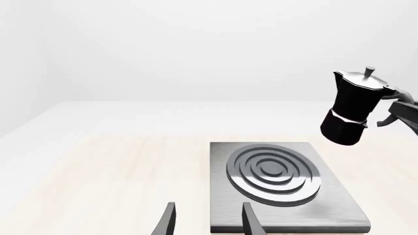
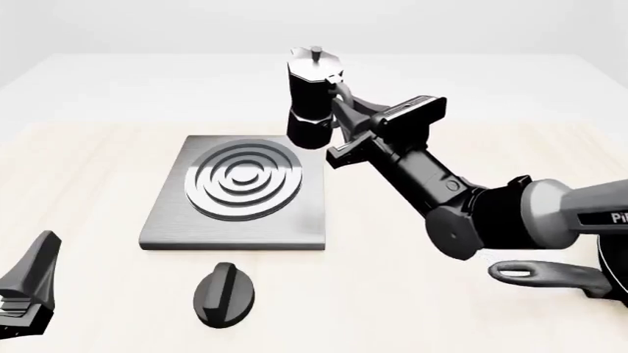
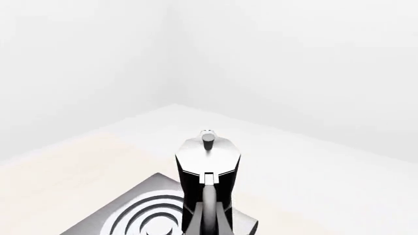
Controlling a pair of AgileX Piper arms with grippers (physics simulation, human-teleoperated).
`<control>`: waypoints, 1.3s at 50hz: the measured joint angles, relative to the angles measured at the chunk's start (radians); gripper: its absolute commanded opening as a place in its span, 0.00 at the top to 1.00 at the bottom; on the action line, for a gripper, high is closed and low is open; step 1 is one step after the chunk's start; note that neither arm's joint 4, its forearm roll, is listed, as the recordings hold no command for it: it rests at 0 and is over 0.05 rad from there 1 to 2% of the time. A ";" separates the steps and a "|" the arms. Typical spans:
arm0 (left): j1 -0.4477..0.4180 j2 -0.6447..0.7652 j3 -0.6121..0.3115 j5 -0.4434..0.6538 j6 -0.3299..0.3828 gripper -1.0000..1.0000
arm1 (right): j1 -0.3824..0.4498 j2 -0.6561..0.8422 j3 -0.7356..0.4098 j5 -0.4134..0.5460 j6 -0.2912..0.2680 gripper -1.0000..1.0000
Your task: Put the moka pot on the stove.
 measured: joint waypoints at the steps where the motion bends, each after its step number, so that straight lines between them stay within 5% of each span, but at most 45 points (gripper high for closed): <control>1: 0.000 0.000 0.000 0.000 0.000 0.00 | 0.003 0.003 -0.004 -0.002 0.000 1.00; 65: 0.000 0.000 0.000 0.000 0.000 0.00 | 0.114 0.242 -0.231 -0.034 0.064 1.00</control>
